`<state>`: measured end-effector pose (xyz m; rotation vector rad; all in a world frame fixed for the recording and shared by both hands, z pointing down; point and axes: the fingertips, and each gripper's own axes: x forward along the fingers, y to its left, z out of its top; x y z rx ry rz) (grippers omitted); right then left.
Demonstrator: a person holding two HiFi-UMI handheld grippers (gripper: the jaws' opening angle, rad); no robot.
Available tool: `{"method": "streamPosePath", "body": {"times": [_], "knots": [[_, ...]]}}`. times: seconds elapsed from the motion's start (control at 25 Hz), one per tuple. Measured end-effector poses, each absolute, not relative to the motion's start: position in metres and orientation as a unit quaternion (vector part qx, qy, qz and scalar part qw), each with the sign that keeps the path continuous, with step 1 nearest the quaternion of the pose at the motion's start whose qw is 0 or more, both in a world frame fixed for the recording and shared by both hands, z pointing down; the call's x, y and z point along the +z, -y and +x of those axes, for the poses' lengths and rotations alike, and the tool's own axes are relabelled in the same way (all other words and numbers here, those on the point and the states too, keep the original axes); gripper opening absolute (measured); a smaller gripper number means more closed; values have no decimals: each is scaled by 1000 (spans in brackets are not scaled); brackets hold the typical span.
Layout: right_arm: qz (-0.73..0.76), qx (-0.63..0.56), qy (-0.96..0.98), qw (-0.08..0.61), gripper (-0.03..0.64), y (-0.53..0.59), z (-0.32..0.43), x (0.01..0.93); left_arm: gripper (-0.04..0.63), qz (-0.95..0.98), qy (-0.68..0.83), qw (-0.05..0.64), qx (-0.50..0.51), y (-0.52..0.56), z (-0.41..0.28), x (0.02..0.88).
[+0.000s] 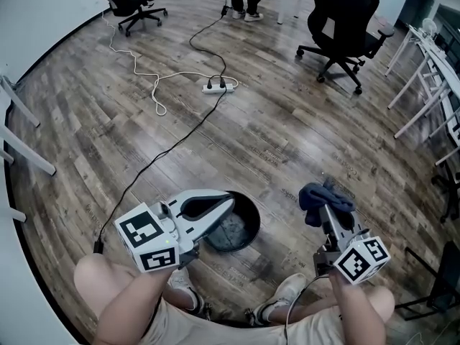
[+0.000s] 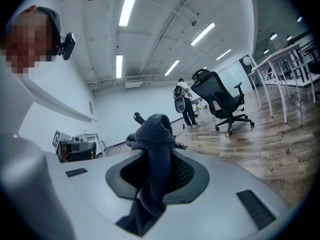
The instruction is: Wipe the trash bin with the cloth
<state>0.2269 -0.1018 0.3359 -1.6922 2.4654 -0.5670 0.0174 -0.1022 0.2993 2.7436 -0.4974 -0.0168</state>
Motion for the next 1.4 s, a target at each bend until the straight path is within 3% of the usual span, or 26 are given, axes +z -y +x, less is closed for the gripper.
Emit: {"method": "streamPosePath", "body": {"times": [0.2,0.52,0.84,1.16,1.4], "knots": [[-551,-198,-806,85,81,105,238,311,9,949,194,248,-24,91,6,294],[-515,-140,-843,63,81,104,189,292,9,973,206,100,34,82,21,281],[-517,-168,-839,33,81,104,188,327,9,972,198,111,58,76,12,317],[-508,-172,-844,7,81,105,176,344,9,959,208,176,75,93,1,364],[-493,-175,-852,-20,81,110,166,359,9,959,214,159,95,93,5,364]]}}
